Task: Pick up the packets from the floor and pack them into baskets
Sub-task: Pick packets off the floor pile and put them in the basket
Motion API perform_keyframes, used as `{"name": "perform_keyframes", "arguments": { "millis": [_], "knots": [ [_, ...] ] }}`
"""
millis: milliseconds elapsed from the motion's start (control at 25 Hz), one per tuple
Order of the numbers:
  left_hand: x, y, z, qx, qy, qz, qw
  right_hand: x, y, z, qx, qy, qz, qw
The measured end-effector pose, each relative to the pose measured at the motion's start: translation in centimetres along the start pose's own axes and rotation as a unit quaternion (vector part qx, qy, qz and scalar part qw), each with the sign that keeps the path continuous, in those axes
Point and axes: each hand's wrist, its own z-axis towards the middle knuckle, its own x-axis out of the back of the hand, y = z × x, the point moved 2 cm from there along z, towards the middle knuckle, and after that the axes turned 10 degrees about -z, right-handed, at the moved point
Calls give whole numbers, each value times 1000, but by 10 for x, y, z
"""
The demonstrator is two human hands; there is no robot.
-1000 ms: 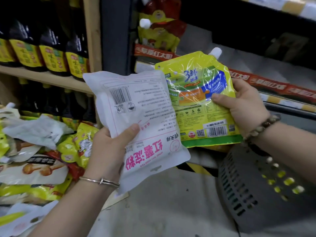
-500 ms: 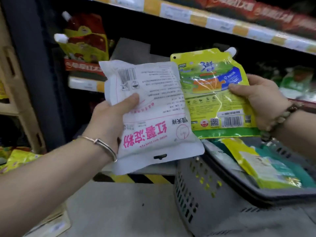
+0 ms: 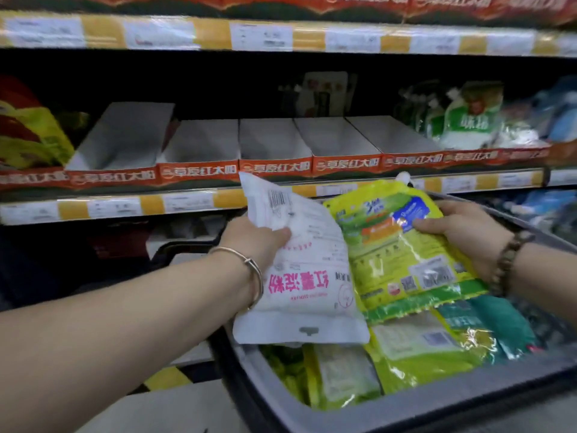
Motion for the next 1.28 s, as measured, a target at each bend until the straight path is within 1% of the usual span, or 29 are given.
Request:
{"name": "perform_keyframes", "arguments": {
  "millis": [80,120,200,240,280,320,360,400,440,480,520,560,600,640,720,760,840,960,1000,1080,1280],
  "knots": [
    [-13,-17,13,67,-13,102,992,4,25,13,-39,-34,-65,997],
    [-16,-25,16,97,-19,155,983,5,34,17,-50,-53,-111,991],
    [-21,-33,14,124,-44,284,950,6,44,25,-69,-96,-213,970],
    [-23,-40,13,123,-60,339,931,9,47,30,-73,-121,-272,952],
    [-23,-44,11,118,-74,370,918,11,48,36,-70,-137,-344,926],
    [-20,-45,13,108,-79,381,915,12,46,40,-59,-149,-420,893],
    [-19,-43,11,103,-82,386,913,12,43,44,-45,-153,-473,867],
    [-19,-41,10,66,-97,410,904,10,40,48,-28,-156,-503,850],
    [-19,-36,10,6,-123,445,887,5,38,50,-2,-162,-518,840],
    [-23,-34,11,-53,-171,506,844,-5,34,50,39,-181,-532,826],
    [-31,-36,11,-98,-224,568,786,-17,32,48,77,-214,-531,817],
    [-39,-42,14,-106,-273,614,733,-32,31,46,101,-253,-518,811],
    [-48,-47,18,-82,-301,640,703,-47,34,44,119,-285,-514,800],
    [-56,-52,21,-46,-313,653,688,-59,36,44,137,-303,-535,776],
    [-65,-60,25,-7,-327,660,676,-73,42,45,165,-314,-600,717],
    [-67,-62,26,2,-332,656,678,-73,43,43,174,-319,-616,699],
    [-65,-65,21,15,-346,641,685,-65,46,34,181,-341,-624,679],
    [-59,-63,-3,25,-366,619,694,-44,48,9,166,-393,-645,634],
    [-58,-64,-13,17,-368,616,697,-39,48,0,160,-406,-646,626],
    [-58,-68,-30,-17,-372,622,689,-34,49,-12,157,-410,-647,624],
    [-65,-84,-25,-30,-365,643,673,-47,59,-7,184,-349,-652,647]
  ]
}}
